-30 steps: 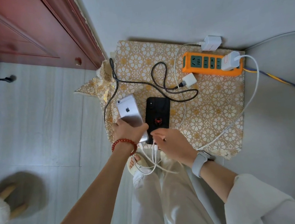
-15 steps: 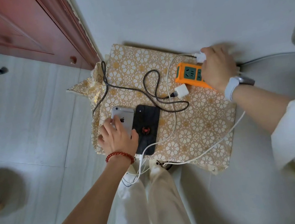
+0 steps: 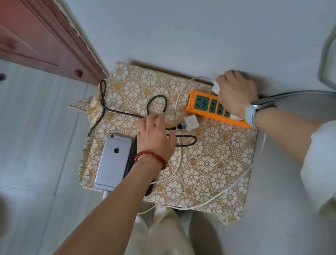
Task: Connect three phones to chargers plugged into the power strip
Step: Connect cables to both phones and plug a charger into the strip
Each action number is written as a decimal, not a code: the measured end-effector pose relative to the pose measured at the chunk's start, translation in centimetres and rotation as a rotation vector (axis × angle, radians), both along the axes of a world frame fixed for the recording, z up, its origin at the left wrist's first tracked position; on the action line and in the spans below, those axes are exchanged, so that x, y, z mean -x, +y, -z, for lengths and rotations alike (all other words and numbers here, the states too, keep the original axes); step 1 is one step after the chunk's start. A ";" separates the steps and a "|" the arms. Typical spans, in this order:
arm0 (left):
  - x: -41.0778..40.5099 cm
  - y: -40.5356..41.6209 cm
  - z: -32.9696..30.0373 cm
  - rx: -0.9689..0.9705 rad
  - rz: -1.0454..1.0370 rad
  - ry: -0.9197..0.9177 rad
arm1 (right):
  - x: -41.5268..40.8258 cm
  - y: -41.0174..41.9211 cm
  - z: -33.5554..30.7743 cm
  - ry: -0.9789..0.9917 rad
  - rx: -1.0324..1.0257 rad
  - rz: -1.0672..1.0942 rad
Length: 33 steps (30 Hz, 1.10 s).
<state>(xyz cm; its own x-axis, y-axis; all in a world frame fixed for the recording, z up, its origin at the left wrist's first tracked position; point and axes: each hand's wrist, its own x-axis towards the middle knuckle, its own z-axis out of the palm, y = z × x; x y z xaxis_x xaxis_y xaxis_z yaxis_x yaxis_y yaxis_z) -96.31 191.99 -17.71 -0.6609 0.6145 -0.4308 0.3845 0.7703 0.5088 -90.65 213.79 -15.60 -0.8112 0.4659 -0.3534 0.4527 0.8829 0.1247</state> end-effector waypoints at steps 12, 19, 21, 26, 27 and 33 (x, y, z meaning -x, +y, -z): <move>-0.6 4.6 -2.2 -0.394 -0.138 -0.318 | -3.1 2.0 -2.2 0.187 0.531 0.349; -0.3 3.3 -2.3 -0.389 -0.217 -0.210 | -4.3 1.0 -2.6 0.176 0.233 0.173; -0.4 3.4 -2.3 -0.393 -0.196 -0.187 | -4.8 0.7 -2.5 0.200 0.261 0.269; -0.7 3.2 -2.4 -0.387 -0.132 -0.092 | -4.9 -0.2 -1.8 0.220 0.305 0.340; -0.6 3.0 -2.5 -0.379 -0.115 -0.063 | -4.8 -0.2 -1.9 0.198 0.306 0.298; -0.7 1.8 -3.2 -0.291 0.061 0.053 | -5.1 0.3 -2.4 0.084 0.297 0.161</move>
